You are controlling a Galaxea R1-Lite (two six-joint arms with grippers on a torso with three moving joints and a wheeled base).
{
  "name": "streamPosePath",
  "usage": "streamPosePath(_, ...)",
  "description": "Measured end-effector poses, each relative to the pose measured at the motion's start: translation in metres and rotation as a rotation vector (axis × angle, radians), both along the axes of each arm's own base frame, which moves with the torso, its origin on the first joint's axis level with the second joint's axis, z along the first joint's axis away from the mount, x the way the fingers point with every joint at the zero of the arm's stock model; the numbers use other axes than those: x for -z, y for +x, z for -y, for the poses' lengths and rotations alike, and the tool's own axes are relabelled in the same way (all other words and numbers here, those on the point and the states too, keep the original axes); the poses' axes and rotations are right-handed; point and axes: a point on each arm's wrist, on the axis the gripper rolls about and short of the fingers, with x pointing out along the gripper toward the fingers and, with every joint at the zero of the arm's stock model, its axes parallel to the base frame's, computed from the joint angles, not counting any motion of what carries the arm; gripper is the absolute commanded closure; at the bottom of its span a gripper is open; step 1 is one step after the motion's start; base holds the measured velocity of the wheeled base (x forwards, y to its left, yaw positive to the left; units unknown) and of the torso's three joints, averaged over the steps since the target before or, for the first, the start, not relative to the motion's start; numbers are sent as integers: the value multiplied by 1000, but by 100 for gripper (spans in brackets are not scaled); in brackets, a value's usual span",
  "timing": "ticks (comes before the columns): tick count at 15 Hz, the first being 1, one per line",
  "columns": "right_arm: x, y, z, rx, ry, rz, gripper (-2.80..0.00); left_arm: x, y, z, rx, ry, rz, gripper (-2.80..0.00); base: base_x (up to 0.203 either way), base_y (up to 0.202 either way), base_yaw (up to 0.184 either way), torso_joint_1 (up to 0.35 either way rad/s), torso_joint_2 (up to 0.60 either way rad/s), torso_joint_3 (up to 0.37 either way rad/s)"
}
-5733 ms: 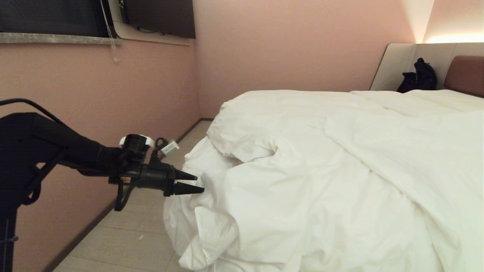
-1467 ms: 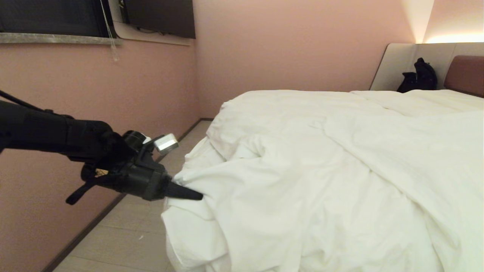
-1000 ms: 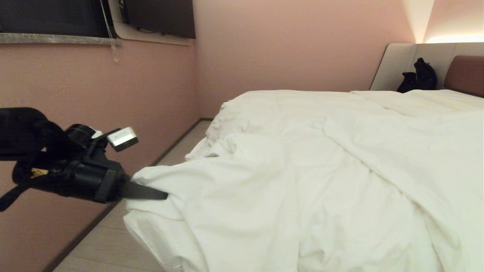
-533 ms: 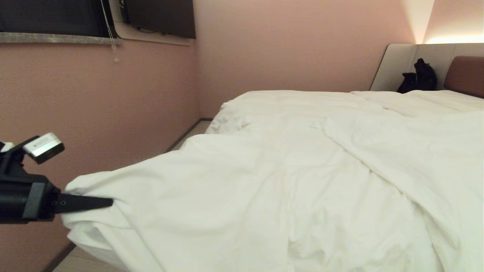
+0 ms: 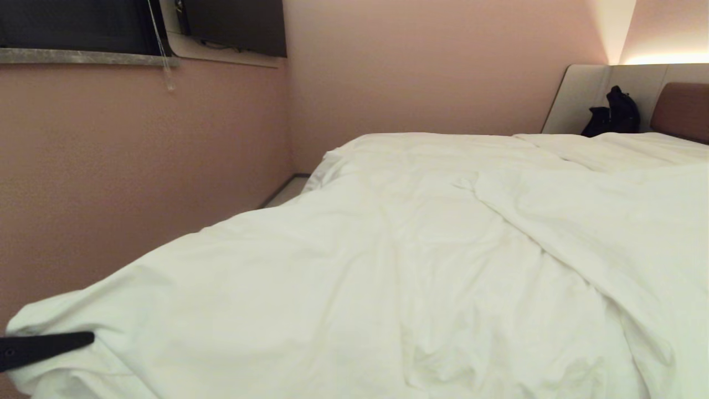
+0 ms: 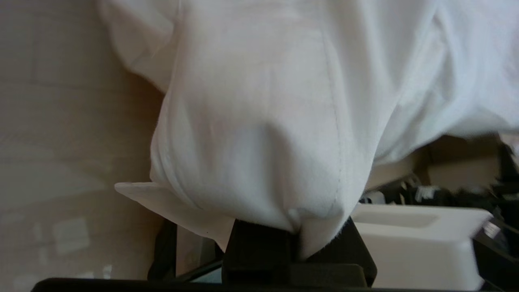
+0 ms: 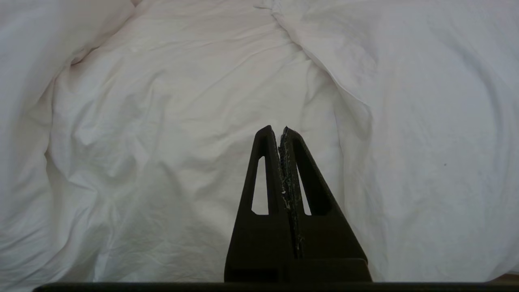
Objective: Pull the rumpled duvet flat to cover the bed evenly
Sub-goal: Flatten the corners of the folded blanket
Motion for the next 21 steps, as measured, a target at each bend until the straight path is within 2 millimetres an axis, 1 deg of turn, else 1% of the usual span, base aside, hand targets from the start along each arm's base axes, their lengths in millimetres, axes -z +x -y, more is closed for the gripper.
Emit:
streamPosePath(4,0,0,0,-1,0,-1,0,7,-34,1,-196,38,-19,0,0,0,0,0,0,0)
streamPosePath(9,0,0,0,-1,0,0,0,12,-61,-10,-465,48,-38,0,0,0,0,0,0,0)
streamPosePath(16,0,0,0,0,0,0,0,13,-83,-20,-700,85,-91,0,0,0,0,0,0,0)
streamPosePath(19,0,0,0,1,0,0,0,14,-91,-23,-797,137,-178,0,0,0,0,0,0,0)
streamPosePath(21,0,0,0,0,0,0,0,14,-96,-27,-847,166,-194,0,0,0,0,0,0,0)
